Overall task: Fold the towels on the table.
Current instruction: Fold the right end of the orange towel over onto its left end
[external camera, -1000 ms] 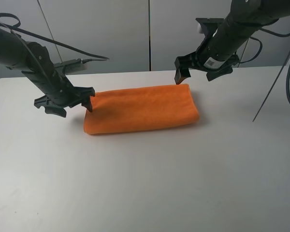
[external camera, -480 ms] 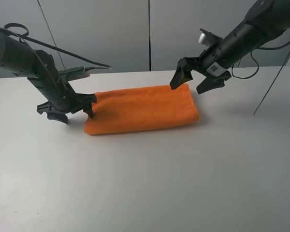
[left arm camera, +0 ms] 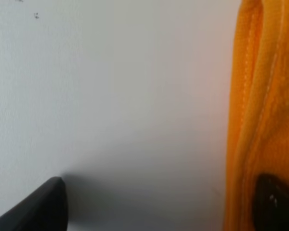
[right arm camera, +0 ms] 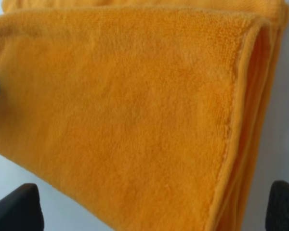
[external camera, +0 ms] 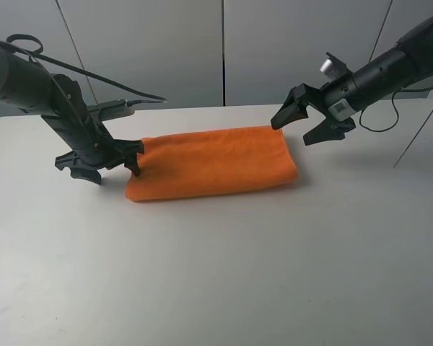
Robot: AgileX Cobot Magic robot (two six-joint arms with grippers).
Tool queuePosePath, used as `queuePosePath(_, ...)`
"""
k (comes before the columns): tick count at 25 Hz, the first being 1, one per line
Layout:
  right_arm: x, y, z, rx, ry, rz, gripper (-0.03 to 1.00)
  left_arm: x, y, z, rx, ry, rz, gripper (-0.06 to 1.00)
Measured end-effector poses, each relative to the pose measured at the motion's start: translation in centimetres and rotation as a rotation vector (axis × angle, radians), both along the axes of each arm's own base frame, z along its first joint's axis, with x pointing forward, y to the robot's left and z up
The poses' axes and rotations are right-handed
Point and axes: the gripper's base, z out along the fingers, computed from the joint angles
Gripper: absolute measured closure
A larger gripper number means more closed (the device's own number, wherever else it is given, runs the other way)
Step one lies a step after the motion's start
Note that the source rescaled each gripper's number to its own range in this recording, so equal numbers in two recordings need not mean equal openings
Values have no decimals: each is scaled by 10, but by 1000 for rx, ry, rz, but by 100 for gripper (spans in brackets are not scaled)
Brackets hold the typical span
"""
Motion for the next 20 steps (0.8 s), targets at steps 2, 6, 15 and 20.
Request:
queuePosePath(2, 0, 0, -8, 3, 14, 3, -3, 0, 0, 0, -1, 0, 1, -5)
queuePosePath(6, 2, 2, -15, 25, 24, -4, -3, 0, 0, 0, 0, 2, -1, -5)
queuePosePath(15, 6, -1, -29, -4, 24, -45, -3, 0, 0, 0, 2, 4, -13, -5)
queuePosePath(20, 8, 2, -31, -29, 8, -71, -3, 0, 0, 0, 2, 4, -14, -5)
